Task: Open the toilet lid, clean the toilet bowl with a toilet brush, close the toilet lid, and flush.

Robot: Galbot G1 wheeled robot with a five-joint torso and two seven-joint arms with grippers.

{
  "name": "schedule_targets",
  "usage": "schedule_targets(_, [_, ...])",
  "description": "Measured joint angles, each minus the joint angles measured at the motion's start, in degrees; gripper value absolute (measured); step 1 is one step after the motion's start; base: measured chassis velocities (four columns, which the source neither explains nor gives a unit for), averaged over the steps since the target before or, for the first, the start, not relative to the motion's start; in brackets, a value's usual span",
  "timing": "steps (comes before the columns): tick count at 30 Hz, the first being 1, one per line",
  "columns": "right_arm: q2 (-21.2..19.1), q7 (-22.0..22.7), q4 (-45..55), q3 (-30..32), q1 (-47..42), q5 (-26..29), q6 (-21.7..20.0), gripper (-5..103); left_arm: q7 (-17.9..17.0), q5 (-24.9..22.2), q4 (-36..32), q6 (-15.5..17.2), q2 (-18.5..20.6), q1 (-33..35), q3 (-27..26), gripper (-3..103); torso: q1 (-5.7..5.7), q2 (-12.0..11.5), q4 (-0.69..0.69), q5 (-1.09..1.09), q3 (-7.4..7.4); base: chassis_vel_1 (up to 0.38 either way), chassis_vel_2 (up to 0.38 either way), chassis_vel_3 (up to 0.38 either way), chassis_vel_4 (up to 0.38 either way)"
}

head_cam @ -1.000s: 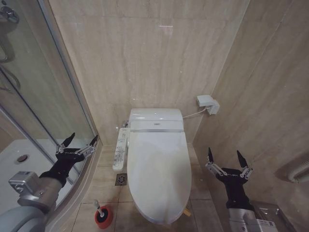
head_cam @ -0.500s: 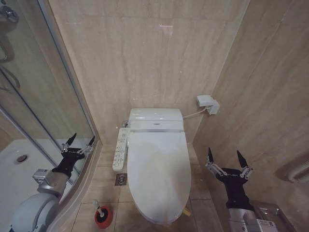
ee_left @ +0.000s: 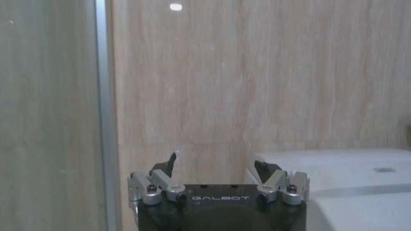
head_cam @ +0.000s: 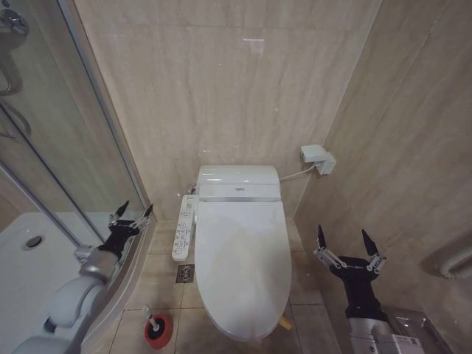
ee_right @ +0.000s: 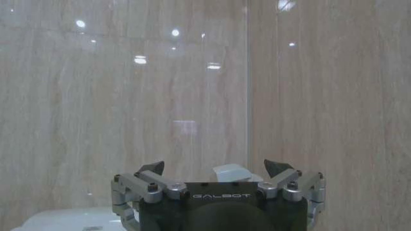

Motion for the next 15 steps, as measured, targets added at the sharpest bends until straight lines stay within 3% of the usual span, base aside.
schedule_targets(8, [0.0, 0.0, 0.0, 0.0, 0.0, 0.0, 0.0, 100, 1.1, -1.9, 11.8, -2.5, 1.3, -10.5, 8.0, 85, 0.0, 0.0, 0.0, 0.0, 0.0, 0.0, 0.0, 0.0, 0.0])
schedule_targets(15, [0.0, 0.0, 0.0, 0.0, 0.0, 0.0, 0.0, 100, 1.2, -2.1, 13.1, -2.8, 1.4, -11.7, 8.9, 83, 0.0, 0.0, 0.03, 0.0, 0.0, 0.0, 0.0, 0.0, 0.0])
